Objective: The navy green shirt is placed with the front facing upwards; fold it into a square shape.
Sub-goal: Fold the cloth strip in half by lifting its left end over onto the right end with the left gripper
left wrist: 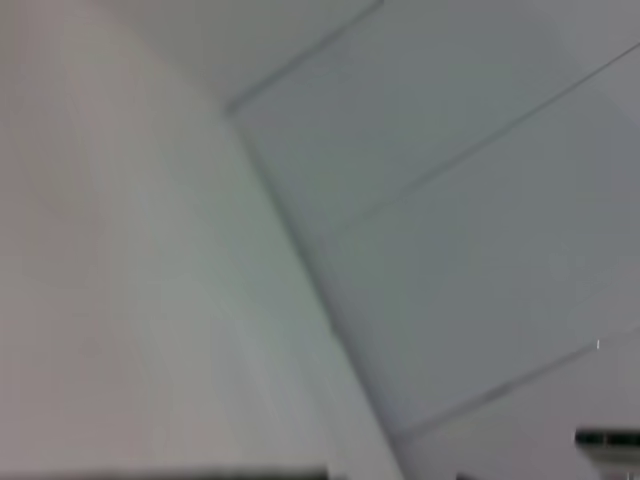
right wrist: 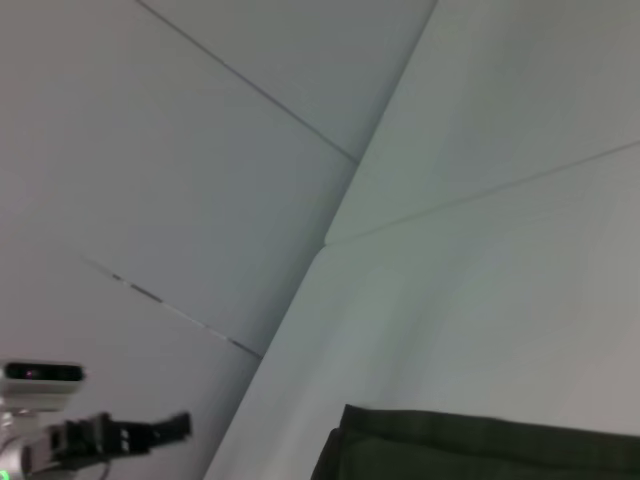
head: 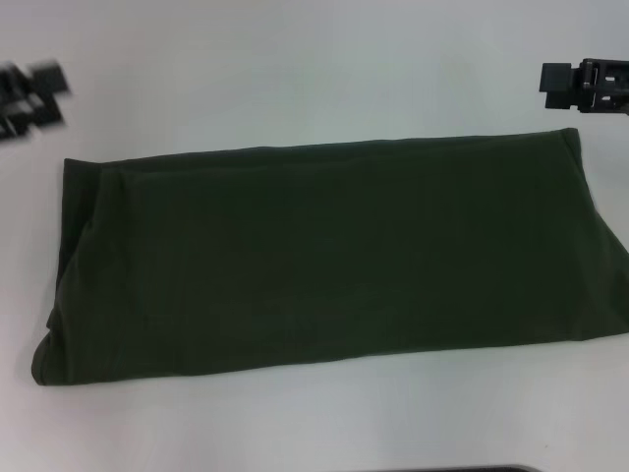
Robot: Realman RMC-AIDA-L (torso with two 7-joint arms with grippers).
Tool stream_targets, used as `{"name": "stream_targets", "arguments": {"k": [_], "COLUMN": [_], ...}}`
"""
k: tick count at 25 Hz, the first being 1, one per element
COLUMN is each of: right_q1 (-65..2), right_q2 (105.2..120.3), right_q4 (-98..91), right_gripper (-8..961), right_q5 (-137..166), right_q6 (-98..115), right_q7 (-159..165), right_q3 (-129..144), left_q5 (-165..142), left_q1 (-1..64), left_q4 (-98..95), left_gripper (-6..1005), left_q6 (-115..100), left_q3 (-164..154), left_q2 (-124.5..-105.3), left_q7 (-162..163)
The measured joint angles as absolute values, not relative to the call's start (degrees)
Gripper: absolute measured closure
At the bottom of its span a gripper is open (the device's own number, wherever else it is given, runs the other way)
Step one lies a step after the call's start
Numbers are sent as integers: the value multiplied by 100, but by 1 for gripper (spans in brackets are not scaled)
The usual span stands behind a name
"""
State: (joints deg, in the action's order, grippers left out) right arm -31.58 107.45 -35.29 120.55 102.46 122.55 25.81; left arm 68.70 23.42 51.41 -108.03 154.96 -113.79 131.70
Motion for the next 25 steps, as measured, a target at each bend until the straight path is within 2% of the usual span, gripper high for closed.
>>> {"name": "stream_targets", "arguments": {"k": [2, 8, 15, 25], "right_q1": [-3168, -3174, -3108, -3111], "right_q2": [10747, 10748, 10748, 10749], "right_q4": [-3538, -3548, -3512, -3542], "right_gripper": [29, 38, 42, 41], "right_q5": [12055, 12052, 12052, 12050], "right_q6": [10326, 10327, 10315, 10310], "right_q7": [12322, 12401, 12406, 12479], "right_q3": [2588, 2586, 2592, 2593], "left_q5": [6634, 5490, 4763, 4274], "left_q1": [2373, 2667, 2940, 2996], "left_q4": [5156, 5013, 4560, 4301], "left_gripper": [200, 91, 100, 100], "left_q6": [-10783, -10064, -9693, -9316], "left_q3": [15017, 14374, 14364, 14362], "left_q2": [-11332, -11383, -11293, -11278], "left_q7": [13814, 14343, 14335, 14397]}}
